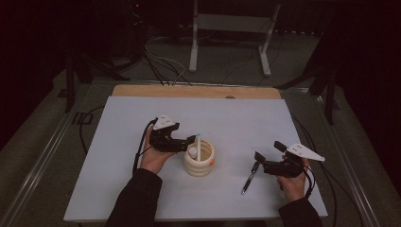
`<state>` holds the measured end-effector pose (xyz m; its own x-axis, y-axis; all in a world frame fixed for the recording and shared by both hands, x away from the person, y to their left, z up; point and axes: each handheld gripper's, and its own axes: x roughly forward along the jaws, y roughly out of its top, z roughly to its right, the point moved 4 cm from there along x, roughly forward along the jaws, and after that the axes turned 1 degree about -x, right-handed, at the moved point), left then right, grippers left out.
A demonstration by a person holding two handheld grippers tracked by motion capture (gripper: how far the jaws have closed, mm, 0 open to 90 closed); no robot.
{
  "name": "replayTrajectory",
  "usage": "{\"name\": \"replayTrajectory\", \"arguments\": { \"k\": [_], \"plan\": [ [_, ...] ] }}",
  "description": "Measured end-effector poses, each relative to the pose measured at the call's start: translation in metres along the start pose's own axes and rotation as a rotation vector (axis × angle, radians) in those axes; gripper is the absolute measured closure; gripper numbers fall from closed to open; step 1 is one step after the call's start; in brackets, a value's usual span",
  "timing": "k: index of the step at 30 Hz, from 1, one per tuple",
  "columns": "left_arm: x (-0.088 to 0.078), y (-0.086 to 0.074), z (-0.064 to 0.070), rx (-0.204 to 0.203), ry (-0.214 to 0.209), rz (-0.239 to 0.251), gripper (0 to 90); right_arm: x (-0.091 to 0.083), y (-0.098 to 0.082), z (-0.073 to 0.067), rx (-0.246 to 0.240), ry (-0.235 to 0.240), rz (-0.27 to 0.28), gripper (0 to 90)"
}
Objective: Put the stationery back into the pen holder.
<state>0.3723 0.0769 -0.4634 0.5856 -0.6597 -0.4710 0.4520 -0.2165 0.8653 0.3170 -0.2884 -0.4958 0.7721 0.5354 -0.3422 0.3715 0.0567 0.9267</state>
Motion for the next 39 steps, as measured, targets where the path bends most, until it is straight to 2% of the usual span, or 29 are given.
{"name": "replayTrajectory", "arguments": {
  "k": [3, 7, 14, 20, 27, 32, 39],
  "plan": [
    [-0.006, -0.001, -0.006, 0.017, 0.06, -0.01, 15.4, 0.0, 0.0, 0.0, 0.001, 0.0, -0.001, 0.0],
    [-0.016, -0.002, -0.014, 0.018, 0.111, -0.011, 10.8, 0.0, 0.0, 0.0, 0.002, 0.0, -0.001, 0.0],
    [-0.031, -0.007, -0.03, -0.013, 0.204, -0.018, 2.3, 0.0, 0.0, 0.0, 0.002, 0.0, -0.002, 0.0],
    [-0.047, -0.014, -0.043, -0.033, 0.245, 0.003, 0.5, 0.0, 0.0, 0.0, 0.003, -0.001, -0.001, 0.0],
    [-0.065, -0.03, -0.059, -0.045, 0.292, -0.018, 0.2, 0.0, 0.0, 0.0, 0.003, -0.001, -0.003, 0.0],
    [-0.077, -0.041, -0.068, -0.066, 0.301, -0.005, 0.1, 0.0, -0.001, -0.001, 0.004, -0.001, -0.003, 0.0],
    [-0.09, -0.054, -0.072, -0.064, 0.305, 0.02, 0.1, 0.0, -0.001, 0.0, 0.005, -0.004, -0.004, 0.0]
  ]
}}
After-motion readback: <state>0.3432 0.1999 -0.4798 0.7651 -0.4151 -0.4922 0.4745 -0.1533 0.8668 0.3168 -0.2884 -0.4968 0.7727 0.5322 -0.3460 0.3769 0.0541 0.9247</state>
